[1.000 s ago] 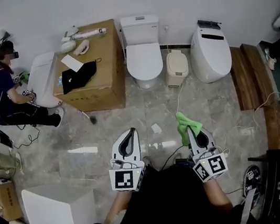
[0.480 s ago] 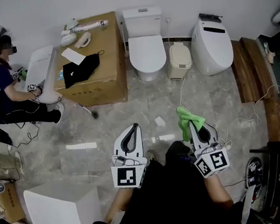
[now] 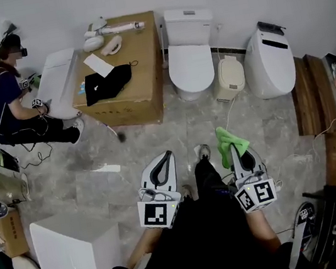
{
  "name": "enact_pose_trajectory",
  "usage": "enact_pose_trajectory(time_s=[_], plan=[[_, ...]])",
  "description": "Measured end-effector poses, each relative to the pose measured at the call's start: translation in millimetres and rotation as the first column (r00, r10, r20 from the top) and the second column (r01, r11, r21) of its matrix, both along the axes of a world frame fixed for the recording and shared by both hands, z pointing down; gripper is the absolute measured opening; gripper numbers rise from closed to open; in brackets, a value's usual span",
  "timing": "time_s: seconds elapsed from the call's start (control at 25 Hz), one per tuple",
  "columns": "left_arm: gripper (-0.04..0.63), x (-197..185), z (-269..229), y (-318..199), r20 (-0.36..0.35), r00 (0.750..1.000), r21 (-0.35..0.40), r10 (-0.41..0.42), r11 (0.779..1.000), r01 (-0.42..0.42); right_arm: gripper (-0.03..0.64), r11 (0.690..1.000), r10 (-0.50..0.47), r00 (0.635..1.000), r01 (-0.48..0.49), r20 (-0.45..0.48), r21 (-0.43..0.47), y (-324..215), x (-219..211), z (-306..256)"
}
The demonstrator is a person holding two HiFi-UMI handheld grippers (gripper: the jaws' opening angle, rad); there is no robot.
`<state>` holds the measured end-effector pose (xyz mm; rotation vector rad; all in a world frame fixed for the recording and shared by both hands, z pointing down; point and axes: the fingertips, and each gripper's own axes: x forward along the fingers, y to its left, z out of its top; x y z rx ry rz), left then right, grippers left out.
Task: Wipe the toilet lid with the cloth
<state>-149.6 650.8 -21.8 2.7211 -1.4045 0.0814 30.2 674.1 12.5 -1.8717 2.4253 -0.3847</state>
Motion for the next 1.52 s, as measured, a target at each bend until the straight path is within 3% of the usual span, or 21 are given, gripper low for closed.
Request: enact_pose_trajectory(time_s=[0.72,1.08,1.52], plan=[[0.008,83,-25,-210,0.039,0.986,0.005,-0.162,0.987,0.162,0.055,0.985,-0.168,0.986,0.168,-0.019,-0.028,-233,84,8],[0.008,119,-4,-268,0.044,0.991,-0.048,-0.13,0.99,0.132,0.054,0.98,-0.184,0.983,0.183,-0.007,-0.08,-311,108,30],[0.008,116,15,-392,0.023,0.998,-0.073,-0.065,0.995,0.067,0.054,0.98,-0.158,0.987,0.156,-0.012,-0.121,-438,91,62]])
